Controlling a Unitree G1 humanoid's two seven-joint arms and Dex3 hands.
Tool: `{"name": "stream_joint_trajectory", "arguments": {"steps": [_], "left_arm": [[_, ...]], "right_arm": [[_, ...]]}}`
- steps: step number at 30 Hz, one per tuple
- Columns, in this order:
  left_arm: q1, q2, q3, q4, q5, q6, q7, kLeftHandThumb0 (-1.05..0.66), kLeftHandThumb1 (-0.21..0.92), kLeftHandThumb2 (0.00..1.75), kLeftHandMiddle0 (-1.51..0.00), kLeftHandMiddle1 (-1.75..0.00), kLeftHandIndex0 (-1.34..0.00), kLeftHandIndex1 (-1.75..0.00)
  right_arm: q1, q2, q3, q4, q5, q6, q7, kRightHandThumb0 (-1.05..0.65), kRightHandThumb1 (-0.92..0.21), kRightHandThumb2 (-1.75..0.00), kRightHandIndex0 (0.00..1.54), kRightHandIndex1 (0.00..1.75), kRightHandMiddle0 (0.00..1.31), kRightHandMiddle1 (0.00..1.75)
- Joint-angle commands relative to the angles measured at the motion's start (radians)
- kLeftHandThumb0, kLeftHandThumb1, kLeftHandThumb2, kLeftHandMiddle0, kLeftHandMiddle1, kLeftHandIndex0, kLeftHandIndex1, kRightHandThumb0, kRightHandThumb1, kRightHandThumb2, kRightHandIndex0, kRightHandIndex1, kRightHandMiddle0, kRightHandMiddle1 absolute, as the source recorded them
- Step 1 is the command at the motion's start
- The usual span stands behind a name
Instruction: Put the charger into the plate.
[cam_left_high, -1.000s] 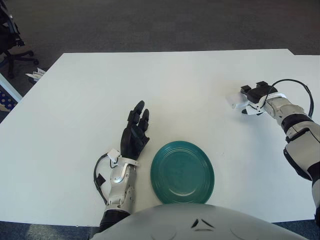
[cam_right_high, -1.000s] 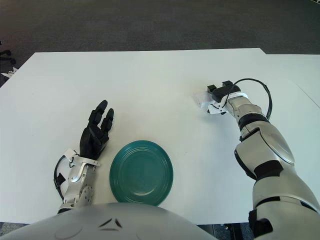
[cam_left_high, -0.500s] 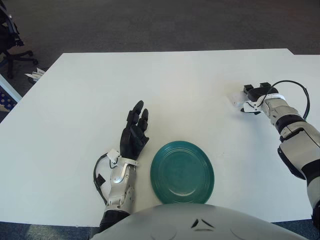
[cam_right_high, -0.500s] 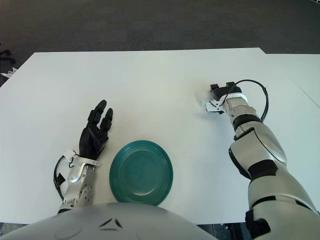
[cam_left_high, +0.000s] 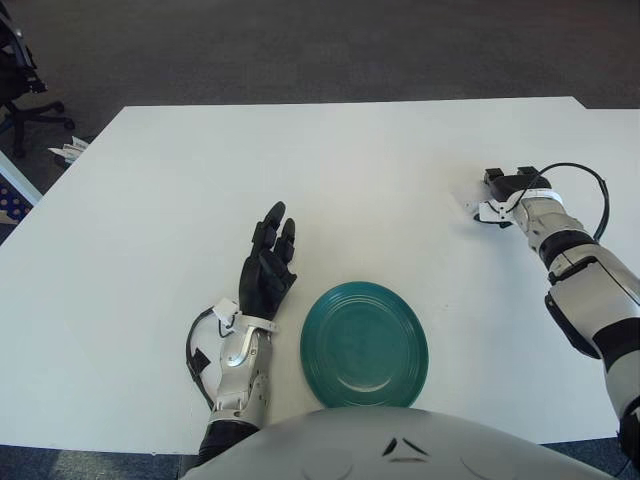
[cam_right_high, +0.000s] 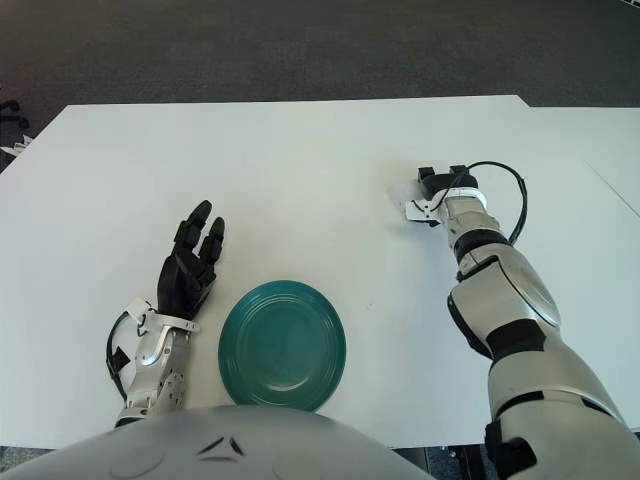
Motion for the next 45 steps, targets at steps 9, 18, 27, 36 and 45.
{"name": "stream_joint_trajectory", "arguments": {"steps": [9, 18, 27, 36, 45], "left_arm": [[0.025, -0.040, 0.012, 0.072, -0.011, -0.002, -0.016, -1.01, 0.92, 1.16, -0.15, 0.00, 0.00, -0.41], [0.010, -0.035, 0.022, 0.100, -0.004, -0.014, -0.026, -1.01, 0.92, 1.17, -0.16, 0.00, 0.00, -0.41], [0.003, -0.031, 0.030, 0.112, 0.002, -0.025, -0.037, -1.01, 0.92, 1.18, -0.18, -0.01, 0.00, -0.45], [-0.006, -0.033, 0.036, 0.128, 0.001, -0.028, -0.042, -1.00, 0.92, 1.17, -0.19, -0.01, 0.00, -0.47], [-0.004, -0.033, 0.035, 0.131, 0.010, -0.030, -0.038, -1.00, 0.92, 1.16, -0.18, 0.00, 0.00, -0.46]], "right_arm": [[0.040, 0.024, 0.006, 0.015, 0.001, -0.001, 0.012, -0.88, -0.92, -0.67, 0.16, 1.64, 0.00, 1.06], [-0.012, 0.025, -0.015, -0.010, 0.019, 0.009, 0.039, -0.94, -0.92, -0.73, 0.19, 0.76, 0.00, 0.81], [-0.020, 0.024, -0.024, -0.003, 0.018, 0.019, 0.035, -0.98, -0.92, -0.80, 0.25, 0.26, 0.00, 0.65], [-0.077, 0.002, -0.018, -0.021, 0.008, -0.001, 0.070, -1.02, -0.92, -0.85, 0.25, 0.13, 0.00, 0.59], [-0.099, 0.002, -0.017, -0.011, 0.001, 0.000, 0.086, -1.04, -0.92, -0.87, 0.25, 0.08, 0.00, 0.56]]}}
